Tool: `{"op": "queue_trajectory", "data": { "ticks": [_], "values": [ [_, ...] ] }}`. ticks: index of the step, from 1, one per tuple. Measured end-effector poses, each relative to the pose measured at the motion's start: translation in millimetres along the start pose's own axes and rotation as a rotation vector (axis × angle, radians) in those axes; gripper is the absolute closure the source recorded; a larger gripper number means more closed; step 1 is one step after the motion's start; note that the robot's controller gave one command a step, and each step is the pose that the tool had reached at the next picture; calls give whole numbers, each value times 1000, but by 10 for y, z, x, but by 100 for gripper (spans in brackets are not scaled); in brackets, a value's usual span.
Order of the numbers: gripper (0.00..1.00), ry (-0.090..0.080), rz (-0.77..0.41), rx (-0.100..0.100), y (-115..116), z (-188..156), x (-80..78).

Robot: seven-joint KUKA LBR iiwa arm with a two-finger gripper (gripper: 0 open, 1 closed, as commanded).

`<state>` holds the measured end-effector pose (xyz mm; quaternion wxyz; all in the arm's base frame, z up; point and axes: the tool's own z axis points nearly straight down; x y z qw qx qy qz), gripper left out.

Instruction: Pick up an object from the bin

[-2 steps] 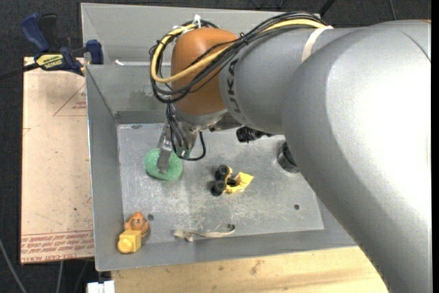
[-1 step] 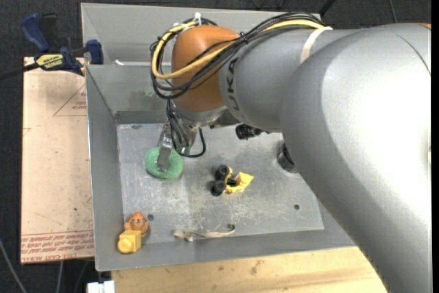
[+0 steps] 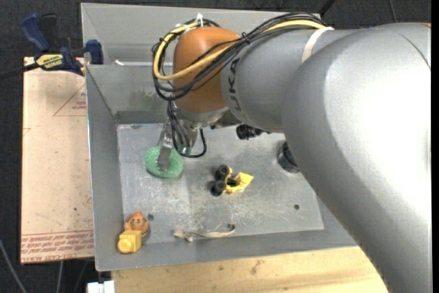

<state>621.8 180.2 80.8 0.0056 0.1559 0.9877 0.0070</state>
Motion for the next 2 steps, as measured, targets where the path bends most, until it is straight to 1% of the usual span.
{"op": "queue_trajectory", "data": {
  "ticks": [1,2],
  "values": [
    [100,5,-7,5,29,9,-21],
    [100,-7,-24,8,78,8,29]
  ]
}}
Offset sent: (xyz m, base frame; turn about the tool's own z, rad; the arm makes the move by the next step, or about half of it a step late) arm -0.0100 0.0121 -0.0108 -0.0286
